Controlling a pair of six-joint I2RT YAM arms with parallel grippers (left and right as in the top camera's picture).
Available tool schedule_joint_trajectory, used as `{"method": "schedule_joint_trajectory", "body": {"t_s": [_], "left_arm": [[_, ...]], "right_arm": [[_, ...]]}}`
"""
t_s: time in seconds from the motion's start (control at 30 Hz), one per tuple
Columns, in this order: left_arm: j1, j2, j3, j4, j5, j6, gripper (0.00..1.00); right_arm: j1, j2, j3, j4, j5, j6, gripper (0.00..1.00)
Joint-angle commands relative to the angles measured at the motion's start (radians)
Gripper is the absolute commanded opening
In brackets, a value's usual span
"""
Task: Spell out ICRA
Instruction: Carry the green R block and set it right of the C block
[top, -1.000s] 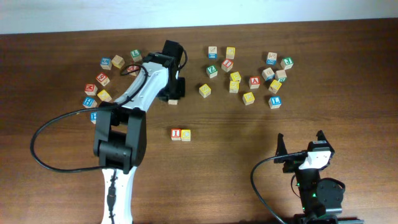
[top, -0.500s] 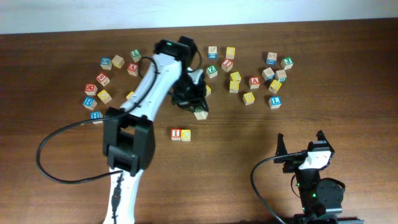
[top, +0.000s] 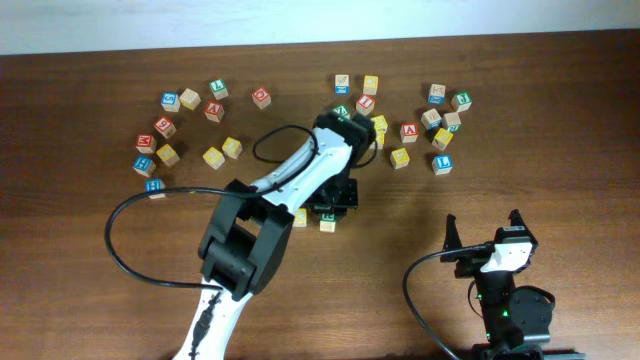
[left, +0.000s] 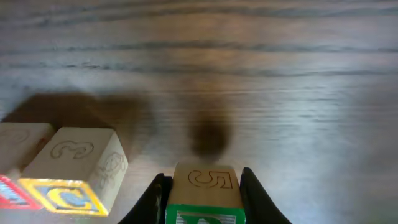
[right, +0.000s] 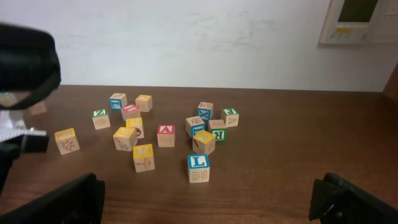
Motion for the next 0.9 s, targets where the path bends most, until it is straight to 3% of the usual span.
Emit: {"method": "schedule_joint_trajectory", "body": {"t_s": [0.0, 0.43, 0.87], "left_arm": [[0.013, 0.007, -0.032, 0.041, -0.025, -0.044, 0.17], [0.091, 0.007, -0.045, 0.050, -0.047, -0.039, 0.20], [0.060, 0.007, -0.045, 0.052, 0.013, 0.008, 0.23]], "right_arm": [[-0.006, -0.005, -0.005, -0.006, 0.009, -0.003, 0.98], [-0.006, -0.005, -0.005, -0.006, 0.009, -0.002, 0.98], [-0.006, -0.005, -0.005, -0.006, 0.009, -0.002, 0.98]]}}
